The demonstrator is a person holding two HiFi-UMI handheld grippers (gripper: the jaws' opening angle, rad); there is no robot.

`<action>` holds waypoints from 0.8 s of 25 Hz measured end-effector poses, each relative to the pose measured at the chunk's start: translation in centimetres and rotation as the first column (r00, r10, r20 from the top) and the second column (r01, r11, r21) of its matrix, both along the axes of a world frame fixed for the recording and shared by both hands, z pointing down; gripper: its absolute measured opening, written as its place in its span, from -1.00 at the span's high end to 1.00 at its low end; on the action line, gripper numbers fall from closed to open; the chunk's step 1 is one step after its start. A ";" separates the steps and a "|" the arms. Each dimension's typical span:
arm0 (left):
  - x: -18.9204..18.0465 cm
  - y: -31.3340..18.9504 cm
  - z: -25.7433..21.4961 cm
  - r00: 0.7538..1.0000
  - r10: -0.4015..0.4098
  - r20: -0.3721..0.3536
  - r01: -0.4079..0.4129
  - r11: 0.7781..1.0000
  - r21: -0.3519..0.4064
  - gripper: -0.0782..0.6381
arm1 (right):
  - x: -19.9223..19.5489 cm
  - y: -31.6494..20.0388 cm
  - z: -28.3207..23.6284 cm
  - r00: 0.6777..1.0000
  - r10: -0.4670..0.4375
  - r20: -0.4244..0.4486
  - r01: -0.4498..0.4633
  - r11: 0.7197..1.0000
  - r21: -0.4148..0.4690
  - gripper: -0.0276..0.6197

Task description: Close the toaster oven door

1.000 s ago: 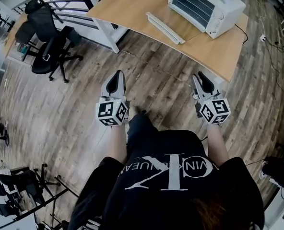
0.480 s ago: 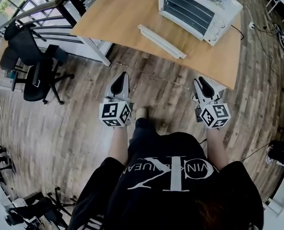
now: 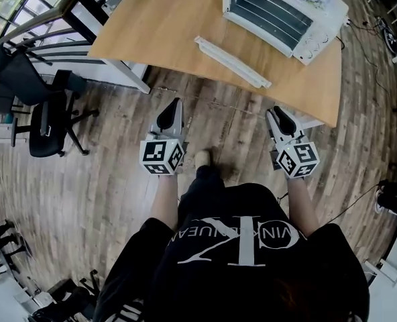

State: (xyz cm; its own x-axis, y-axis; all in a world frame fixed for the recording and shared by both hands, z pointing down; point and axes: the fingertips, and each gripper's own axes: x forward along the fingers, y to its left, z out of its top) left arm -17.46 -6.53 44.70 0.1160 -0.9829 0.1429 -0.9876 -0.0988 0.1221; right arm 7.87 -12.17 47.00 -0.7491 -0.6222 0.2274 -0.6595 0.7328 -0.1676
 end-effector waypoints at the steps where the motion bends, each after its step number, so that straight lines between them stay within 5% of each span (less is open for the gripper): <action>1: -0.4 -0.6 0.1 1.000 0.009 0.000 -0.009 1.000 -0.003 0.75 | -0.3 -0.3 0.2 1.000 0.009 -0.001 -0.009 1.000 -0.004 0.69; 12: -2.8 -6.7 1.2 0.987 0.162 0.005 -0.162 0.986 -0.030 0.75 | -3.3 -2.9 2.3 0.990 0.140 -0.015 -0.141 0.988 -0.059 0.69; 20: -3.5 -9.6 2.9 0.951 0.310 0.007 -0.309 0.950 -0.054 0.75 | -4.1 -4.1 3.9 0.949 0.315 0.020 -0.312 0.945 -0.096 0.69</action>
State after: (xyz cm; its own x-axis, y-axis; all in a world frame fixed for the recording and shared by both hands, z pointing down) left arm -20.92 -16.09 47.64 0.4106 -0.8904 0.1962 -0.9113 -0.3937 0.1204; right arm 3.72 -16.27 50.89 -0.5276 -0.8052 0.2707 -0.8463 0.4704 -0.2502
